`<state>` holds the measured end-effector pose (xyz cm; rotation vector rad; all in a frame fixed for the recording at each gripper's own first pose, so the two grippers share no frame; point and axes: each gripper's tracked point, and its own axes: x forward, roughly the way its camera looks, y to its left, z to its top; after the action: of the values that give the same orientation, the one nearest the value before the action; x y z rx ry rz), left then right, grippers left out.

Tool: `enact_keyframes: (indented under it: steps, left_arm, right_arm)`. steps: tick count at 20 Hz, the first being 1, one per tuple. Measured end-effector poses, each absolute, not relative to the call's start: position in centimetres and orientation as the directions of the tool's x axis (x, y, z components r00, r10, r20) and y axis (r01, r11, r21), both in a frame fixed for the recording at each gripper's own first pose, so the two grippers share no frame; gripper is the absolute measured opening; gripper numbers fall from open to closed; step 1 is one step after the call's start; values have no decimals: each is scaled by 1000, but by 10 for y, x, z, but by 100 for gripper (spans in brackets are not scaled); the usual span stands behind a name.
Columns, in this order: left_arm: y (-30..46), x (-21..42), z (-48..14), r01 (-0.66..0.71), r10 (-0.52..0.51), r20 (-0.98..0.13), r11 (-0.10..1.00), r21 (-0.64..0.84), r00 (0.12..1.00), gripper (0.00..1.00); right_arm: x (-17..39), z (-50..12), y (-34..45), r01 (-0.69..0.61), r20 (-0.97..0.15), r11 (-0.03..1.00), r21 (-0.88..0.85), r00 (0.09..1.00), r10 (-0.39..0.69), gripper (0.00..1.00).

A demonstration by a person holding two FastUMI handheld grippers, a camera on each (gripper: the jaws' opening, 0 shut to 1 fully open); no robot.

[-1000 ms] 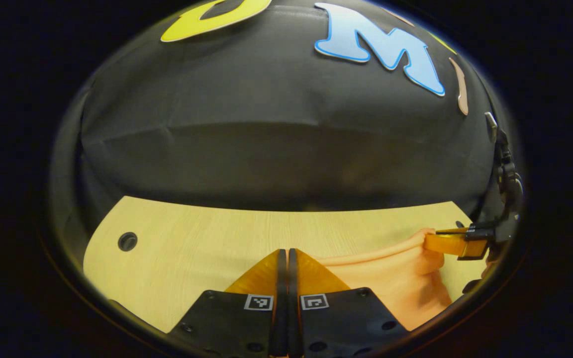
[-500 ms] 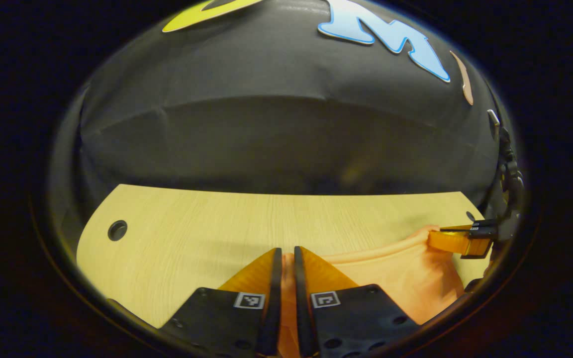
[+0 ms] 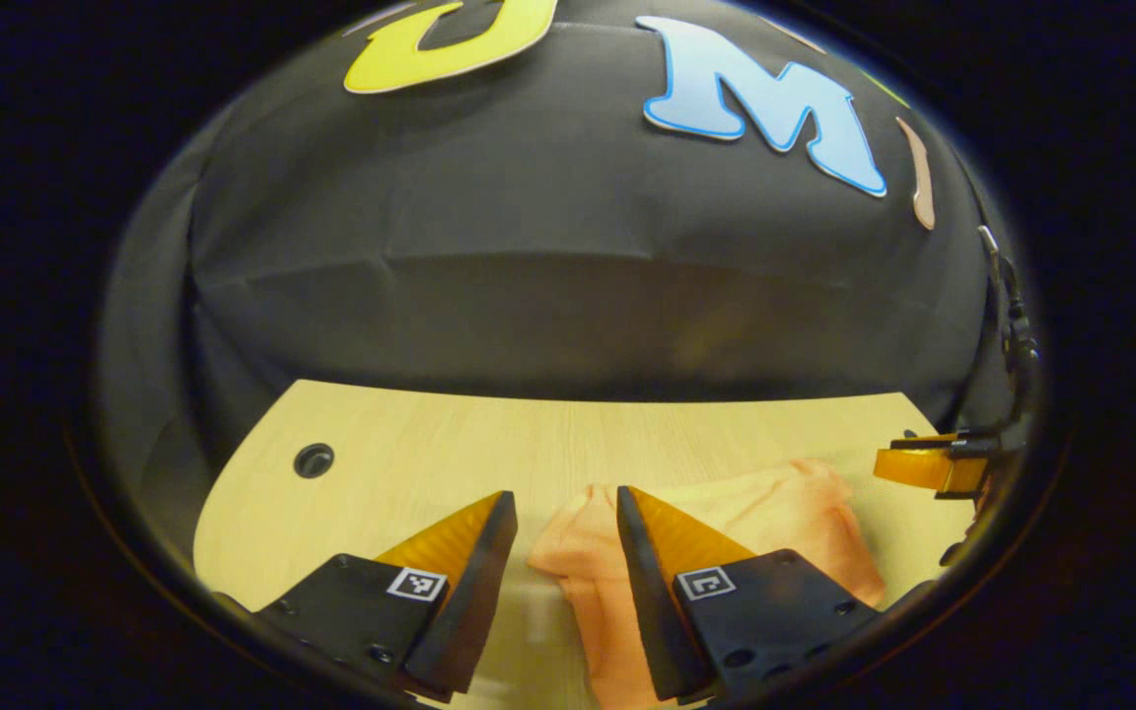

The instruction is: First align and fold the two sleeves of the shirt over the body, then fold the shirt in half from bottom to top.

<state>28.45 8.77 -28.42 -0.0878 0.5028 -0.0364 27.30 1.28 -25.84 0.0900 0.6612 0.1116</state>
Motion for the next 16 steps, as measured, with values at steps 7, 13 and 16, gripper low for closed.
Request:
enact_keyframes:
  steps: [7,13,16]
  left_arm:
    - [69,189,-179,37,-86,-430,992,-121,899,75]
    - [39,99,-112,70,-118,-385,988,-136,915,75]
    - [26,61,-101,89,-137,-378,986,-142,916,75]
  right_arm:
    - [179,-149,21,-63,-527,985,163,838,141,47]
    - [93,-92,28,-76,-470,981,179,869,153,47]
    - [56,-89,33,-78,-451,976,202,878,163,47]
